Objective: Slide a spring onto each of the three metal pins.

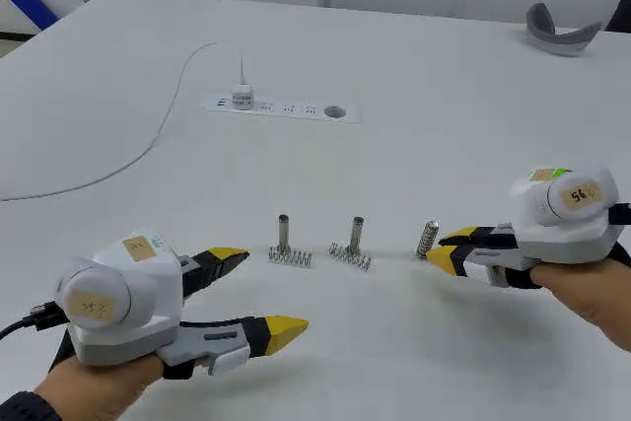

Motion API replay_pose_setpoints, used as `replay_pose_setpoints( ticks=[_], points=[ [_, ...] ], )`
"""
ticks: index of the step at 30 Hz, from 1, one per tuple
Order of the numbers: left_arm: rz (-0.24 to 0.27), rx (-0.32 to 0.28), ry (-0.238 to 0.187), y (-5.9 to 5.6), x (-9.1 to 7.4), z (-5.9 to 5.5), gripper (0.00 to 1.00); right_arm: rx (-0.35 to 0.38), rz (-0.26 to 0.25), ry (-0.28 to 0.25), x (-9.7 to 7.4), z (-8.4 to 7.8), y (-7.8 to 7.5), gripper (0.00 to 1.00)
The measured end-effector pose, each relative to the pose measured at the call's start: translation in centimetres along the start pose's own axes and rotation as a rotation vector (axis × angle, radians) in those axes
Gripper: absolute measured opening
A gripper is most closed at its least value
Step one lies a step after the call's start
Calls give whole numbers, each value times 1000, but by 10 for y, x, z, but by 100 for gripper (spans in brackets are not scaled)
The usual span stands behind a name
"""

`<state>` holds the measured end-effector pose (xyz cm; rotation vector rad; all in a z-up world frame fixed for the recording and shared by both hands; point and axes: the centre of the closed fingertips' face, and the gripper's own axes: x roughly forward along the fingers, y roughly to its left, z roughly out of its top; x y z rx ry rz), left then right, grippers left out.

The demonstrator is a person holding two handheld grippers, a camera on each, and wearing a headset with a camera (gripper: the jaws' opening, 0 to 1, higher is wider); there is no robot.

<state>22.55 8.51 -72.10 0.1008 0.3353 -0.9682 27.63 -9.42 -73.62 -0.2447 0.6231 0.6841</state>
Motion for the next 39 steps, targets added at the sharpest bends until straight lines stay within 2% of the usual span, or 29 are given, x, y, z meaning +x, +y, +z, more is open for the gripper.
replay_pose_setpoints(
  ticks=[10,21,30,39],
  points=[
    [-1,1,2,-1,0,0,67,-28,30,7,1,0,18,16],
    [1,2,2,-1,0,0,67,-59,80,-2,16,11,38,17],
    [1,0,0,-1,0,0,66,-95,119,0,35,21,54,18],
    [0,-1,0,-1,1,1,66,-91,142,23,51,19,59,18]
  ],
)
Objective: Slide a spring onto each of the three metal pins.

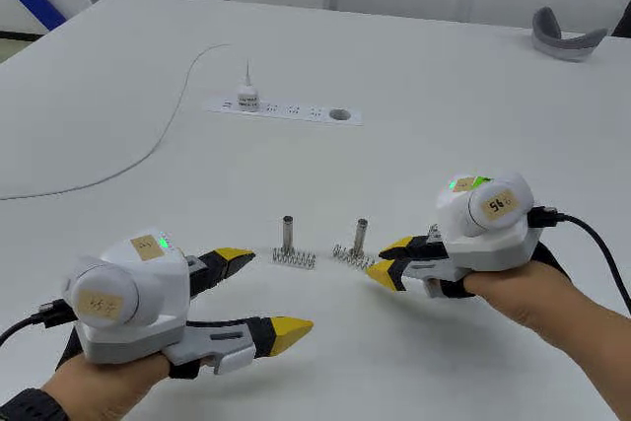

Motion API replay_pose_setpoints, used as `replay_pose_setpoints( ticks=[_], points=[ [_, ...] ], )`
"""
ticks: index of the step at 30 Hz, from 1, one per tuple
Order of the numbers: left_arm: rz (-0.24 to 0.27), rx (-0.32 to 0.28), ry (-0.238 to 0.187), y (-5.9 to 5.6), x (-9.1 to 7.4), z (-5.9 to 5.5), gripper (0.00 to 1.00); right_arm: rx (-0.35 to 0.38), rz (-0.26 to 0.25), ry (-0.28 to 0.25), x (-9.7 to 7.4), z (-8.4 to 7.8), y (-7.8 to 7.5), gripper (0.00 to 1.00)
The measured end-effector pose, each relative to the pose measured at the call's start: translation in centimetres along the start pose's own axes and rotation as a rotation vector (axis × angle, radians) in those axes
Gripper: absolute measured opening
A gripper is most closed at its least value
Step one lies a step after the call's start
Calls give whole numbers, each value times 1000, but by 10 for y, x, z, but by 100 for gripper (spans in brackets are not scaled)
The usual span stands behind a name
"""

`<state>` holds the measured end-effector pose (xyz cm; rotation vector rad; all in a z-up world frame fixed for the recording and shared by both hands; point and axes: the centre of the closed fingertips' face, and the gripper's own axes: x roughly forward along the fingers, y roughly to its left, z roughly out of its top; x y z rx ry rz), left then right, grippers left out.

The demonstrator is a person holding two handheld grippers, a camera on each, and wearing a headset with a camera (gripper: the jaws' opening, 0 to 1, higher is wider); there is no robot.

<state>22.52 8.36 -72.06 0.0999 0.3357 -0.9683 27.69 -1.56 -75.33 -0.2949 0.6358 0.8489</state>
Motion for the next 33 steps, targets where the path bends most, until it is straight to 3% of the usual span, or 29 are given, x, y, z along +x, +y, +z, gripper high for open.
replay_pose_setpoints(
  ticks=[18,33],
  points=[
    [2,-3,6,0,-1,-2,66,7,11,17,15,-5,-2,15],
    [-4,3,10,-1,0,-2,64,-22,36,23,4,-6,8,11]
  ],
)
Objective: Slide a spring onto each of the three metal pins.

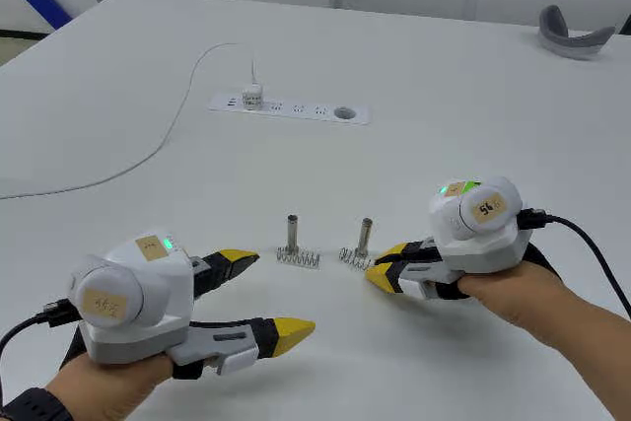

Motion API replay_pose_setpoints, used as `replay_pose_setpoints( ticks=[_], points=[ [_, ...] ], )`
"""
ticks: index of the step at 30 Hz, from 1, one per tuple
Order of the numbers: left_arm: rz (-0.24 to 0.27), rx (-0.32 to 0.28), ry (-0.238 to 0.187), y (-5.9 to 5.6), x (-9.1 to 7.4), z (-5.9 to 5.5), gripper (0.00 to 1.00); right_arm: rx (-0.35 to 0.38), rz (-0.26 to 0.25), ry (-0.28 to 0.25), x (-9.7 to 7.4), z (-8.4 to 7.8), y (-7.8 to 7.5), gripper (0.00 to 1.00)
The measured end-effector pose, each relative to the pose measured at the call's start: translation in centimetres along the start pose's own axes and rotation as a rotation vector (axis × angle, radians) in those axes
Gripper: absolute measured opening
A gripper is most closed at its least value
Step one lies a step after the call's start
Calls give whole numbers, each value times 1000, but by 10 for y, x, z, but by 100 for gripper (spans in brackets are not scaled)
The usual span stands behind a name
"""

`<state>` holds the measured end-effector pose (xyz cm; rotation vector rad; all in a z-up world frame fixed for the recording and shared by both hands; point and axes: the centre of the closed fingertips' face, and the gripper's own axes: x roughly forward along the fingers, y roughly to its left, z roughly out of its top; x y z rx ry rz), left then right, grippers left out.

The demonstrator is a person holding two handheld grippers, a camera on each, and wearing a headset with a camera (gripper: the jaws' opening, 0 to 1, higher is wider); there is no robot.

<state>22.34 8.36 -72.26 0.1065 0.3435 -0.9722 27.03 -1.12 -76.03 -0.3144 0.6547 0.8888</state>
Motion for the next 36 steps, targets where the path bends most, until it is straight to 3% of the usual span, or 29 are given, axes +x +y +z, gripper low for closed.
replay_pose_setpoints(
  ticks=[17,36],
  points=[
    [-50,28,12,-17,8,2,57,-96,96,19,-28,5,32,11],
    [-111,86,18,-32,13,1,42,-196,245,54,-36,17,75,11]
  ],
)
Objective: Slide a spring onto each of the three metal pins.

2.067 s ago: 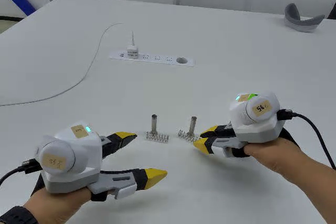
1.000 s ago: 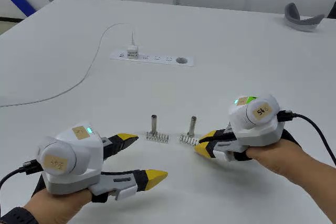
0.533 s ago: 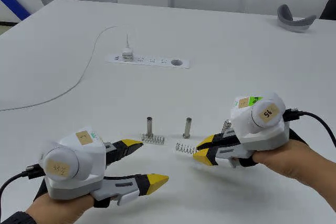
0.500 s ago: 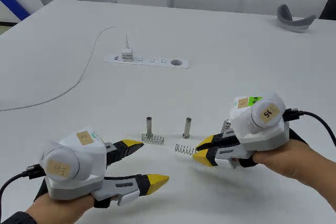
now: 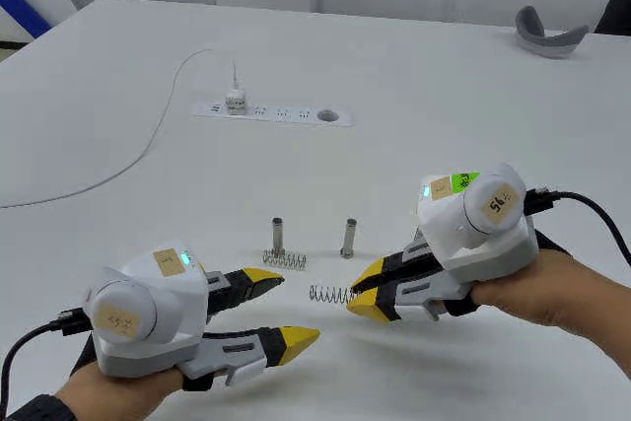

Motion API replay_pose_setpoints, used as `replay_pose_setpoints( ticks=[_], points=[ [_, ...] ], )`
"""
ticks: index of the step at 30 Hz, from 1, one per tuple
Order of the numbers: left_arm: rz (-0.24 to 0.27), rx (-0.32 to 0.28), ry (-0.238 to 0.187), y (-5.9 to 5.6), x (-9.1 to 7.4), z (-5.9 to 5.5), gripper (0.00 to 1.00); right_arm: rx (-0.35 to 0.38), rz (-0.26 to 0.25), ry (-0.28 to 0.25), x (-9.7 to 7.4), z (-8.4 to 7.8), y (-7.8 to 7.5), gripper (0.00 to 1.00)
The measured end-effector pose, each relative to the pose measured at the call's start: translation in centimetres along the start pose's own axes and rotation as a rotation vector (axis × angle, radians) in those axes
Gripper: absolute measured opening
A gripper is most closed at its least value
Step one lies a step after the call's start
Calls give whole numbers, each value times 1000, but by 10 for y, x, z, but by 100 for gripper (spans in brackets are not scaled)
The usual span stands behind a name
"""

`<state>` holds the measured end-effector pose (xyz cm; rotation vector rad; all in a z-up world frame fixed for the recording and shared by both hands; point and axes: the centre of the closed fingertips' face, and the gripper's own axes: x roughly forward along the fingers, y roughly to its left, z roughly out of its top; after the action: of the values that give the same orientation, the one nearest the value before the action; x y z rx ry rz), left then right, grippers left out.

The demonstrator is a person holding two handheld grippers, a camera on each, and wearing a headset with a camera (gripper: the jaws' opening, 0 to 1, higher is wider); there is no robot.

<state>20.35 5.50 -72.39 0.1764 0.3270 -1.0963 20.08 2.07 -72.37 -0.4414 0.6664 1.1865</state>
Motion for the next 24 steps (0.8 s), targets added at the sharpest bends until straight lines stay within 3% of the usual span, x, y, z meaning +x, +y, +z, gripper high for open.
replay_pose_setpoints(
  ticks=[11,24],
  points=[
    [-37,62,7,-12,5,1,29,-30,45,39,3,1,11,12],
    [-50,117,18,-17,7,-1,15,-30,80,67,4,1,19,12]
  ],
)
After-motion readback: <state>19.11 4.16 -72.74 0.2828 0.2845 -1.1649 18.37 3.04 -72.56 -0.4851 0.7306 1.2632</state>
